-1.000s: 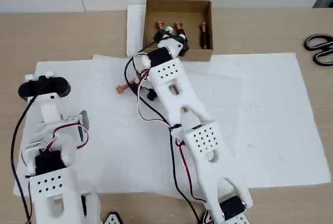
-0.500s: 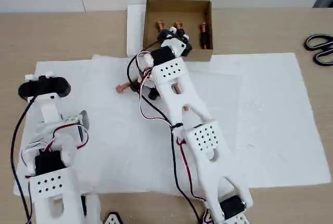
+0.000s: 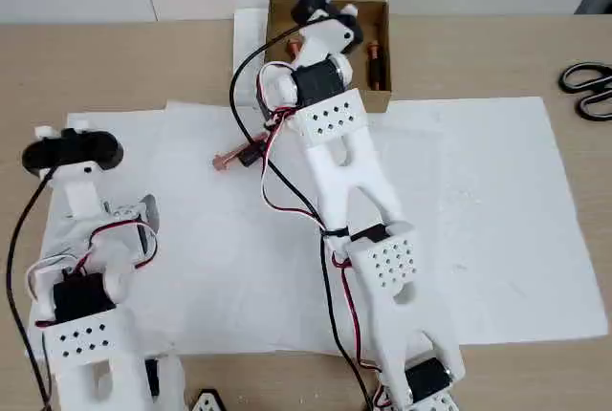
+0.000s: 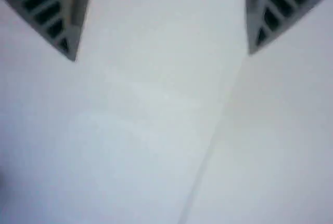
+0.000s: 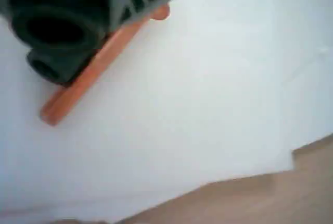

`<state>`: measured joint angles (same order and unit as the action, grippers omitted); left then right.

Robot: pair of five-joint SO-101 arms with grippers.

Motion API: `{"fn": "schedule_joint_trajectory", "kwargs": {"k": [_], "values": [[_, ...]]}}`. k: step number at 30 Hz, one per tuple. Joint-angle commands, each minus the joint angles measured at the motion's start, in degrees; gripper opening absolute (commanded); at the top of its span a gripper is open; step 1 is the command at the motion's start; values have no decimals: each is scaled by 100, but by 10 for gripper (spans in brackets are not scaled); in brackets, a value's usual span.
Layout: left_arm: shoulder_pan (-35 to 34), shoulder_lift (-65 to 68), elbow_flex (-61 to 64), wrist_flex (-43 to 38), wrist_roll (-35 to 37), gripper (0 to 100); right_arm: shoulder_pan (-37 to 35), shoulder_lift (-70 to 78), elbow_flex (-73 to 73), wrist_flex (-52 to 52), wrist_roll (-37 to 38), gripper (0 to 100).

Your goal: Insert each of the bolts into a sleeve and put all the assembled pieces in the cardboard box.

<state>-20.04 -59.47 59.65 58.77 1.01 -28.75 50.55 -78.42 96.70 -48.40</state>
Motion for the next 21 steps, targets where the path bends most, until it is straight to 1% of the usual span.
{"fn": "schedule_joint_trajectory", "kwargs": {"k": [1,3,5,7,9,14,16,18,21], "values": [[334,-62,-567,343,9,202,136,-734,-352,48,62,3],[695,-53,-752,545,18,202,259,-875,-352,48,44,3],[985,-44,-945,695,176,202,453,-936,-325,75,141,3],[1169,141,-1218,791,299,202,585,-1042,-123,75,633,3],[1204,607,-1578,835,334,202,611,-1174,185,75,1503,3],[1213,2312,-2580,1064,334,202,602,-1719,914,57,4123,3],[1231,2927,-2985,1143,334,202,620,-1938,1319,66,4756,3],[1231,3437,-3319,1143,334,202,734,-2167,1820,66,4923,3],[1266,4035,-3697,1160,334,202,1174,-2413,2673,40,4888,3]]}}
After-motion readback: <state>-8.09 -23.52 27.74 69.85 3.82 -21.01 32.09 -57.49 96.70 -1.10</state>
